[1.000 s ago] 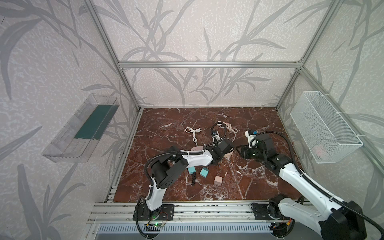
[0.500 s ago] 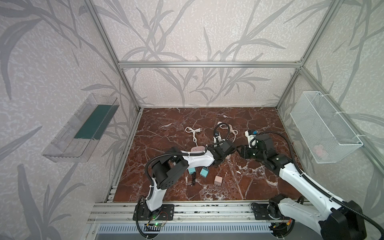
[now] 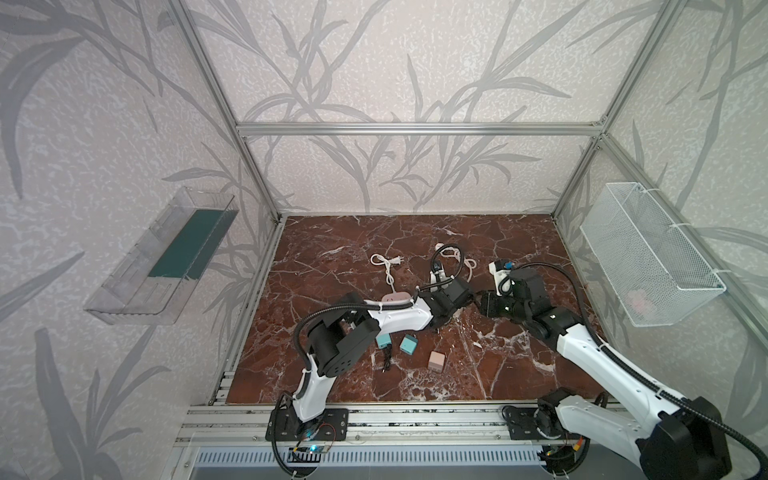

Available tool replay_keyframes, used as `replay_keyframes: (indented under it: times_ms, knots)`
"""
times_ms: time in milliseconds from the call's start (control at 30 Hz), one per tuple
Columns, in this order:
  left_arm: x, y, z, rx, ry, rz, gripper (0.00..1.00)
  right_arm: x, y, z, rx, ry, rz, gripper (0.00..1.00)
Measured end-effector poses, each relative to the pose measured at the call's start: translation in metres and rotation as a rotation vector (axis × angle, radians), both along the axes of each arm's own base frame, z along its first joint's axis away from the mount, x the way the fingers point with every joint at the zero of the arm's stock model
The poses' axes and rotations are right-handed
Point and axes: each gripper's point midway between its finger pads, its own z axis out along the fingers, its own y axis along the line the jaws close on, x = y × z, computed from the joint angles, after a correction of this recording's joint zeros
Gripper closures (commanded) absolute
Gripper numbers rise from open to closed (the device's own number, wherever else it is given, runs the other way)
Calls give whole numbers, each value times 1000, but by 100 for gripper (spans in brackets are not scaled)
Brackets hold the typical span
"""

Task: Insert the plug
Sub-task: 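Lower the mint-green adapter with left gripper onto the round strip's socket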

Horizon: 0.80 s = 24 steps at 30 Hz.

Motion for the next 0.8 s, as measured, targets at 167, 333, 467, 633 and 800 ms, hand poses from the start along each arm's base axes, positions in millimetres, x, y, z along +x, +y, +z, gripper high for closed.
replay_keyframes:
  times_ms: [167,333,467,633,800]
  knots:
    - [5,-7,-1,13,7,-1,100,0,0,0,1,-1,0,58]
    - [12,-17,-2,51,27,11,100,1,0,0,-1,-2,-2,58]
    - [13,-19,-3,69,39,20,100,2,-3,-1,-6,-2,-13,58]
    - [13,-19,-3,65,42,25,100,2,-3,-1,-7,-1,-13,58]
    - [15,-22,-4,86,55,27,100,2,-7,-3,-18,4,-28,58]
